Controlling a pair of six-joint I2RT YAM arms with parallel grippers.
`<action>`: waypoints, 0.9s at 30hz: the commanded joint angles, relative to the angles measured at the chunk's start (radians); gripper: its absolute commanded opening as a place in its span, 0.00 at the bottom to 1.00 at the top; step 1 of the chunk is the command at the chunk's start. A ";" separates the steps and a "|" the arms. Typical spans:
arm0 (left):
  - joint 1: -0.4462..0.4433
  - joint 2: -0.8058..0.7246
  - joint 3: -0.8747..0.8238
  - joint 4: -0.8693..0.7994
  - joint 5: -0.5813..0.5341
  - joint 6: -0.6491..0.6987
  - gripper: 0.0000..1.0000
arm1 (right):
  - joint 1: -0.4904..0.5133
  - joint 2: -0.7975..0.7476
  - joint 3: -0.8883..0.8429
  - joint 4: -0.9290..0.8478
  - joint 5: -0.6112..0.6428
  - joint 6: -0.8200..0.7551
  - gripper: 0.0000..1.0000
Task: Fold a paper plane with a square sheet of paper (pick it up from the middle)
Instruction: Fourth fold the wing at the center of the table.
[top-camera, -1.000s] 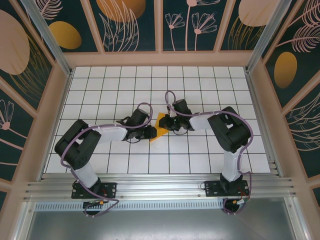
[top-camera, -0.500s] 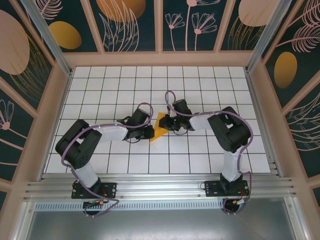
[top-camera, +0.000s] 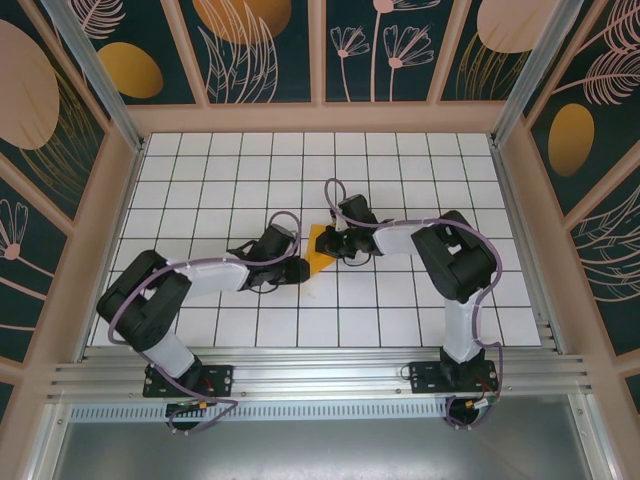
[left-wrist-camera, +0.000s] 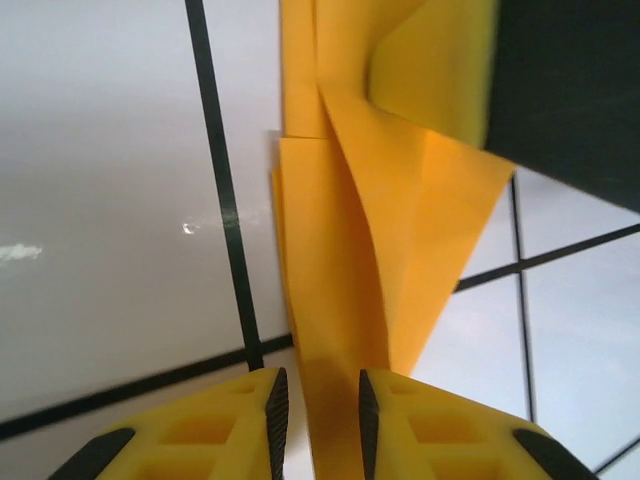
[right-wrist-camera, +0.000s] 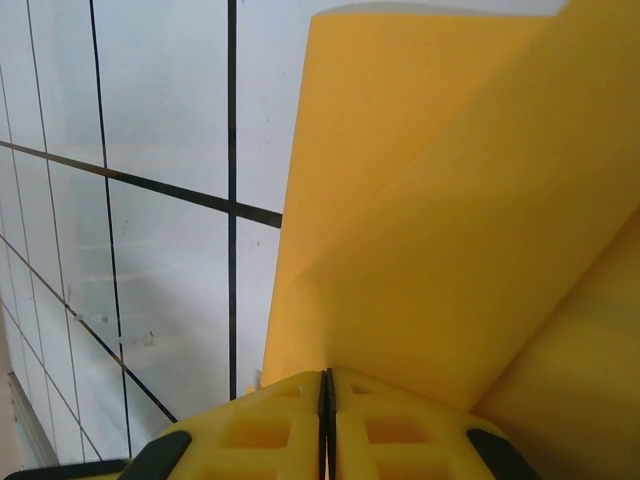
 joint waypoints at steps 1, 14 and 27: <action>-0.005 -0.080 0.000 0.000 -0.026 -0.057 0.28 | 0.018 0.058 0.005 -0.090 0.078 -0.030 0.12; -0.004 0.026 0.007 0.185 0.141 -0.101 0.19 | 0.020 0.061 0.019 -0.100 0.071 -0.039 0.12; -0.004 0.071 -0.032 0.169 0.088 -0.092 0.16 | 0.020 0.066 0.020 -0.102 0.068 -0.039 0.12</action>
